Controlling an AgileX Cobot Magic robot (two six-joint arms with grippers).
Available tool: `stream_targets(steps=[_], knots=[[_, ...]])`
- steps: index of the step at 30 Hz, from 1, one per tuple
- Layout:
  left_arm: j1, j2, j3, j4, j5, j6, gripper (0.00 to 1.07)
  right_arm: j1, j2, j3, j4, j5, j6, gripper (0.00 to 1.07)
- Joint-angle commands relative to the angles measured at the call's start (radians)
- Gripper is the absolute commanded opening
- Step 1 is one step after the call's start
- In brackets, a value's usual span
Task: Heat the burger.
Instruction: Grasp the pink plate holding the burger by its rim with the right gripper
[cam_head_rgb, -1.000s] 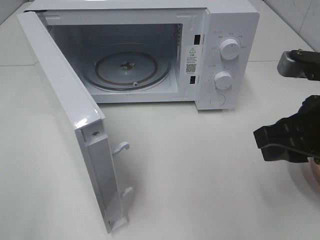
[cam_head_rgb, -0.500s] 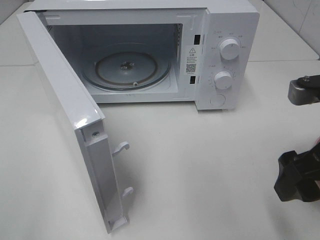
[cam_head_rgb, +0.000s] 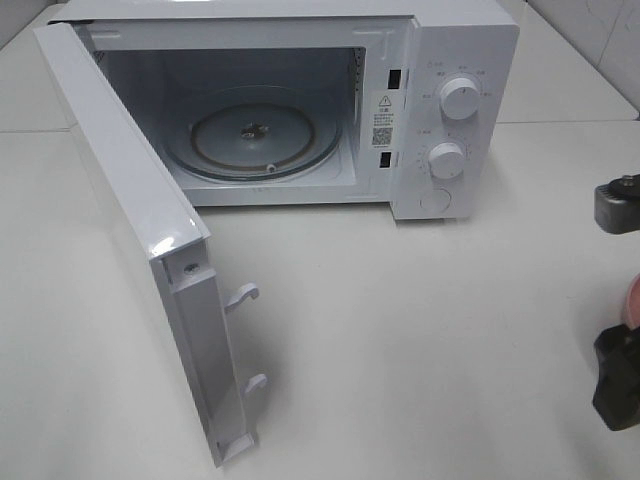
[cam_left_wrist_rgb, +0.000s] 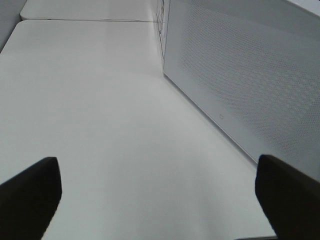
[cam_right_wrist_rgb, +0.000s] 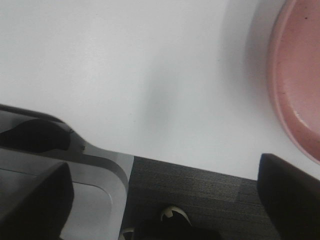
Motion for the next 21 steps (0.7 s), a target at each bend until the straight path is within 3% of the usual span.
stream_targets(steps=[1, 11, 21], knots=[[0.000, -0.014, -0.003, -0.001, -0.003, 0.002, 0.98, -0.049, -0.007, -0.003, -0.036, -0.009, -0.015, 0.90], [0.000, -0.014, -0.003, -0.001, -0.003, 0.002, 0.98, -0.228, 0.015, -0.003, -0.008, -0.125, -0.027, 0.86], [0.000, -0.014, -0.003, -0.001, -0.003, 0.002, 0.98, -0.294, 0.149, -0.003, 0.019, -0.246, -0.062, 0.83]])
